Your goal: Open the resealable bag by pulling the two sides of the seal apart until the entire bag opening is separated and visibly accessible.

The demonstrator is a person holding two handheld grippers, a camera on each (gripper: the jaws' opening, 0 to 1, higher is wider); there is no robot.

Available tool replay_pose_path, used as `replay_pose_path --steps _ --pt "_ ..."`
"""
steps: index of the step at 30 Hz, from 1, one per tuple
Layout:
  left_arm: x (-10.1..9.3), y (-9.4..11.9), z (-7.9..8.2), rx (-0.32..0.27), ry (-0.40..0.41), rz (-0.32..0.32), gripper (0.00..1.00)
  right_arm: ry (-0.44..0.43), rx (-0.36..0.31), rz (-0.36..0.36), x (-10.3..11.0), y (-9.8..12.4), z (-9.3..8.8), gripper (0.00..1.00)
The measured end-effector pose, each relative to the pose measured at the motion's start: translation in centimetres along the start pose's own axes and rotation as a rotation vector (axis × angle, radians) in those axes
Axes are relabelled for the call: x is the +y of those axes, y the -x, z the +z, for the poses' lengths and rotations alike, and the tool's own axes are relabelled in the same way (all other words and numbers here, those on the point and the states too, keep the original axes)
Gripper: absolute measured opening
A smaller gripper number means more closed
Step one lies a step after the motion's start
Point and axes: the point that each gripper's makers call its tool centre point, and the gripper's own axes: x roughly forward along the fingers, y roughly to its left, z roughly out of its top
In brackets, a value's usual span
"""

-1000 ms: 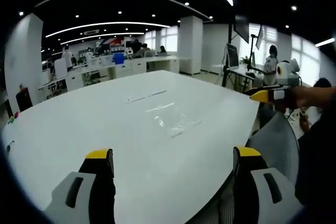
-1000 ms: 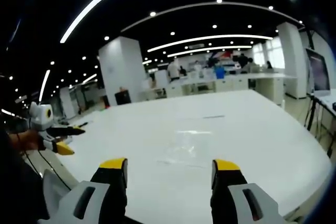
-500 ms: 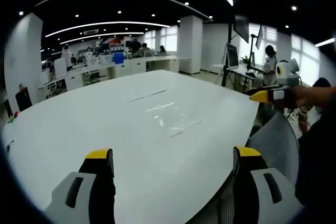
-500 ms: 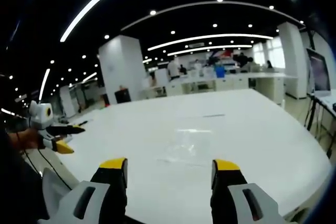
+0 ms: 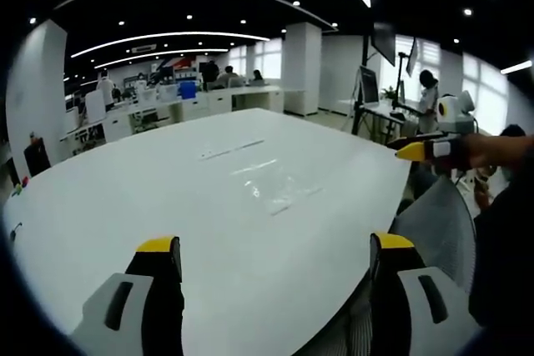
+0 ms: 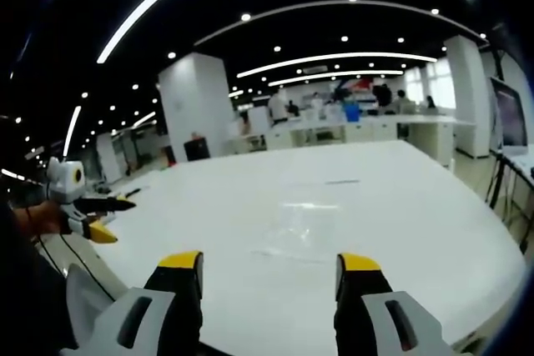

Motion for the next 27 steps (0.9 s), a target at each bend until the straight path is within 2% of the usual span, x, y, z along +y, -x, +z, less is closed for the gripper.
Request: replay_pose_path --steps 11,19,27 --pt "-0.2 0.1 -0.4 0.009 -0.005 0.003 0.91 0.096 0.060 0.036 0.3 -1.4 -0.7 0.62" --pt "-0.4 0.4 -1.0 0.021 -0.006 0.004 0.91 0.187 0.103 0.116 1.2 -3.5 -0.9 0.61" --pt "-0.4 0.5 -1.0 0.024 -0.007 0.012 0.90 0.263 0.129 0.164 1.2 -4.9 -0.6 0.61"
